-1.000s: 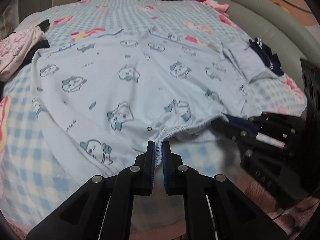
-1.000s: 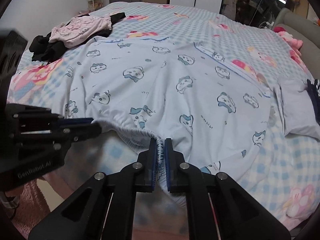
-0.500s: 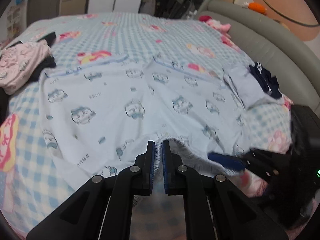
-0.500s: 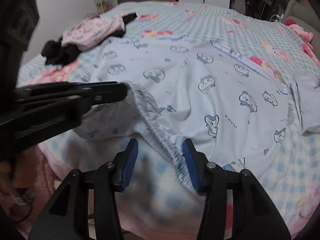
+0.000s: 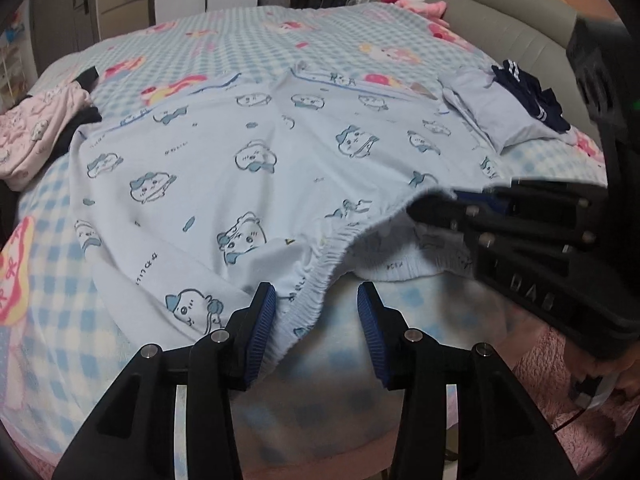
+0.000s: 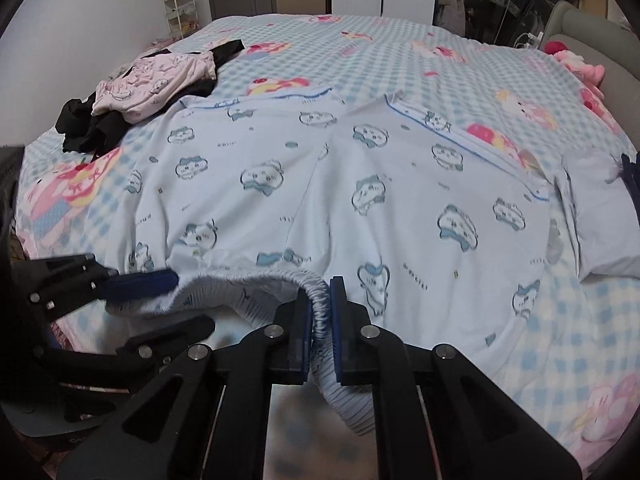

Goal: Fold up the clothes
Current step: 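Lift the folded pants edge with both grippers and release, then grasp the elastic cuff edge with the right gripper while the left gripper grasps beside it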

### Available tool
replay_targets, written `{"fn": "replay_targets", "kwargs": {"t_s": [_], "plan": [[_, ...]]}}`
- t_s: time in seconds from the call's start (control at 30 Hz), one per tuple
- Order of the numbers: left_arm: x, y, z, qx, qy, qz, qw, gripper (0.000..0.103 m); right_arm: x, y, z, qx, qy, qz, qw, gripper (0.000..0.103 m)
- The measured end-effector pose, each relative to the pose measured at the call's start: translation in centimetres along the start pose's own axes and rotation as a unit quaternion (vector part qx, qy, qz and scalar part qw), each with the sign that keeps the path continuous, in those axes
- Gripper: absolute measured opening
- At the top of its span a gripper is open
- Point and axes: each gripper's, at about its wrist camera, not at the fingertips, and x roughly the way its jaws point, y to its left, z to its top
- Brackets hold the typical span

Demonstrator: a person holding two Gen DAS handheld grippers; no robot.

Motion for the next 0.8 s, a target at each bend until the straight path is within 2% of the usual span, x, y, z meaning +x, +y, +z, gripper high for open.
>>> {"fn": "replay_targets", "kwargs": {"t_s": [0.1, 0.13, 0.17, 0.2, 0.27, 0.33, 0.37, 0.5, 0.57, 0.6, 0.8], "plan": [[-0.7, 0.0, -0.2, 0.004, -0.009, -0.022, 0.9997, 0.045, -0.8, -0.3, -1.1, 0.017, 0.002, 0.005, 1.0, 0.009], [-0.7, -0.1, -0.3, 0.008, -0.007, -0.029, 0.9995, 0.045, -0.9, -0.4, -1.4, 0.02, 0.012, 0.019, 1.0, 0.016], [-0.5, -0.1, -0.4, 0.012, 0.003, -0.038, 0.9992, 0.048, -1.0, -0.5, -1.8, 0.023, 0.022, 0.033, 0.999, 0.031], [0.0, -0.1, -0.6, 0.014, 0.015, -0.041, 0.9989, 0.049, -1.1, -0.6, -2.2, 0.025, 0.032, 0.047, 0.998, 0.035], [1.1, -0.2, -1.0, 0.02, 0.033, -0.028, 0.9989, 0.048, -1.0, -0.8, -2.8, 0.026, 0.044, 0.054, 0.997, 0.037], [1.8, -0.6, -1.3, 0.029, 0.039, -0.002, 0.9988, 0.038, -0.9, -1.0, -3.3, 0.031, 0.045, 0.046, 0.997, 0.037], [2.1, -0.7, -1.3, 0.03, 0.041, 0.007, 0.9987, 0.026, -1.0, -1.2, -3.3, 0.036, 0.043, 0.047, 0.997, 0.037], [1.1, 0.2, -0.3, -0.01, 0.023, -0.015, 0.9996, 0.014, -1.6, -1.8, -3.3, 0.055, 0.033, 0.052, 0.997, 0.037], [0.2, 0.9, 0.2, -0.033, 0.004, -0.028, 0.9991, 0.012, -1.8, -2.1, -3.1, 0.06, 0.028, 0.063, 0.996, 0.049], [-0.2, 1.1, 0.4, -0.04, -0.003, -0.031, 0.9987, 0.012, -1.8, -2.1, -3.1, 0.06, 0.03, 0.067, 0.996, 0.051], [-0.7, 1.6, 0.4, -0.058, -0.015, -0.034, 0.9976, 0.011, -1.8, -0.7, -3.1, 0.037, 0.024, 0.069, 0.997, 0.051]]}}
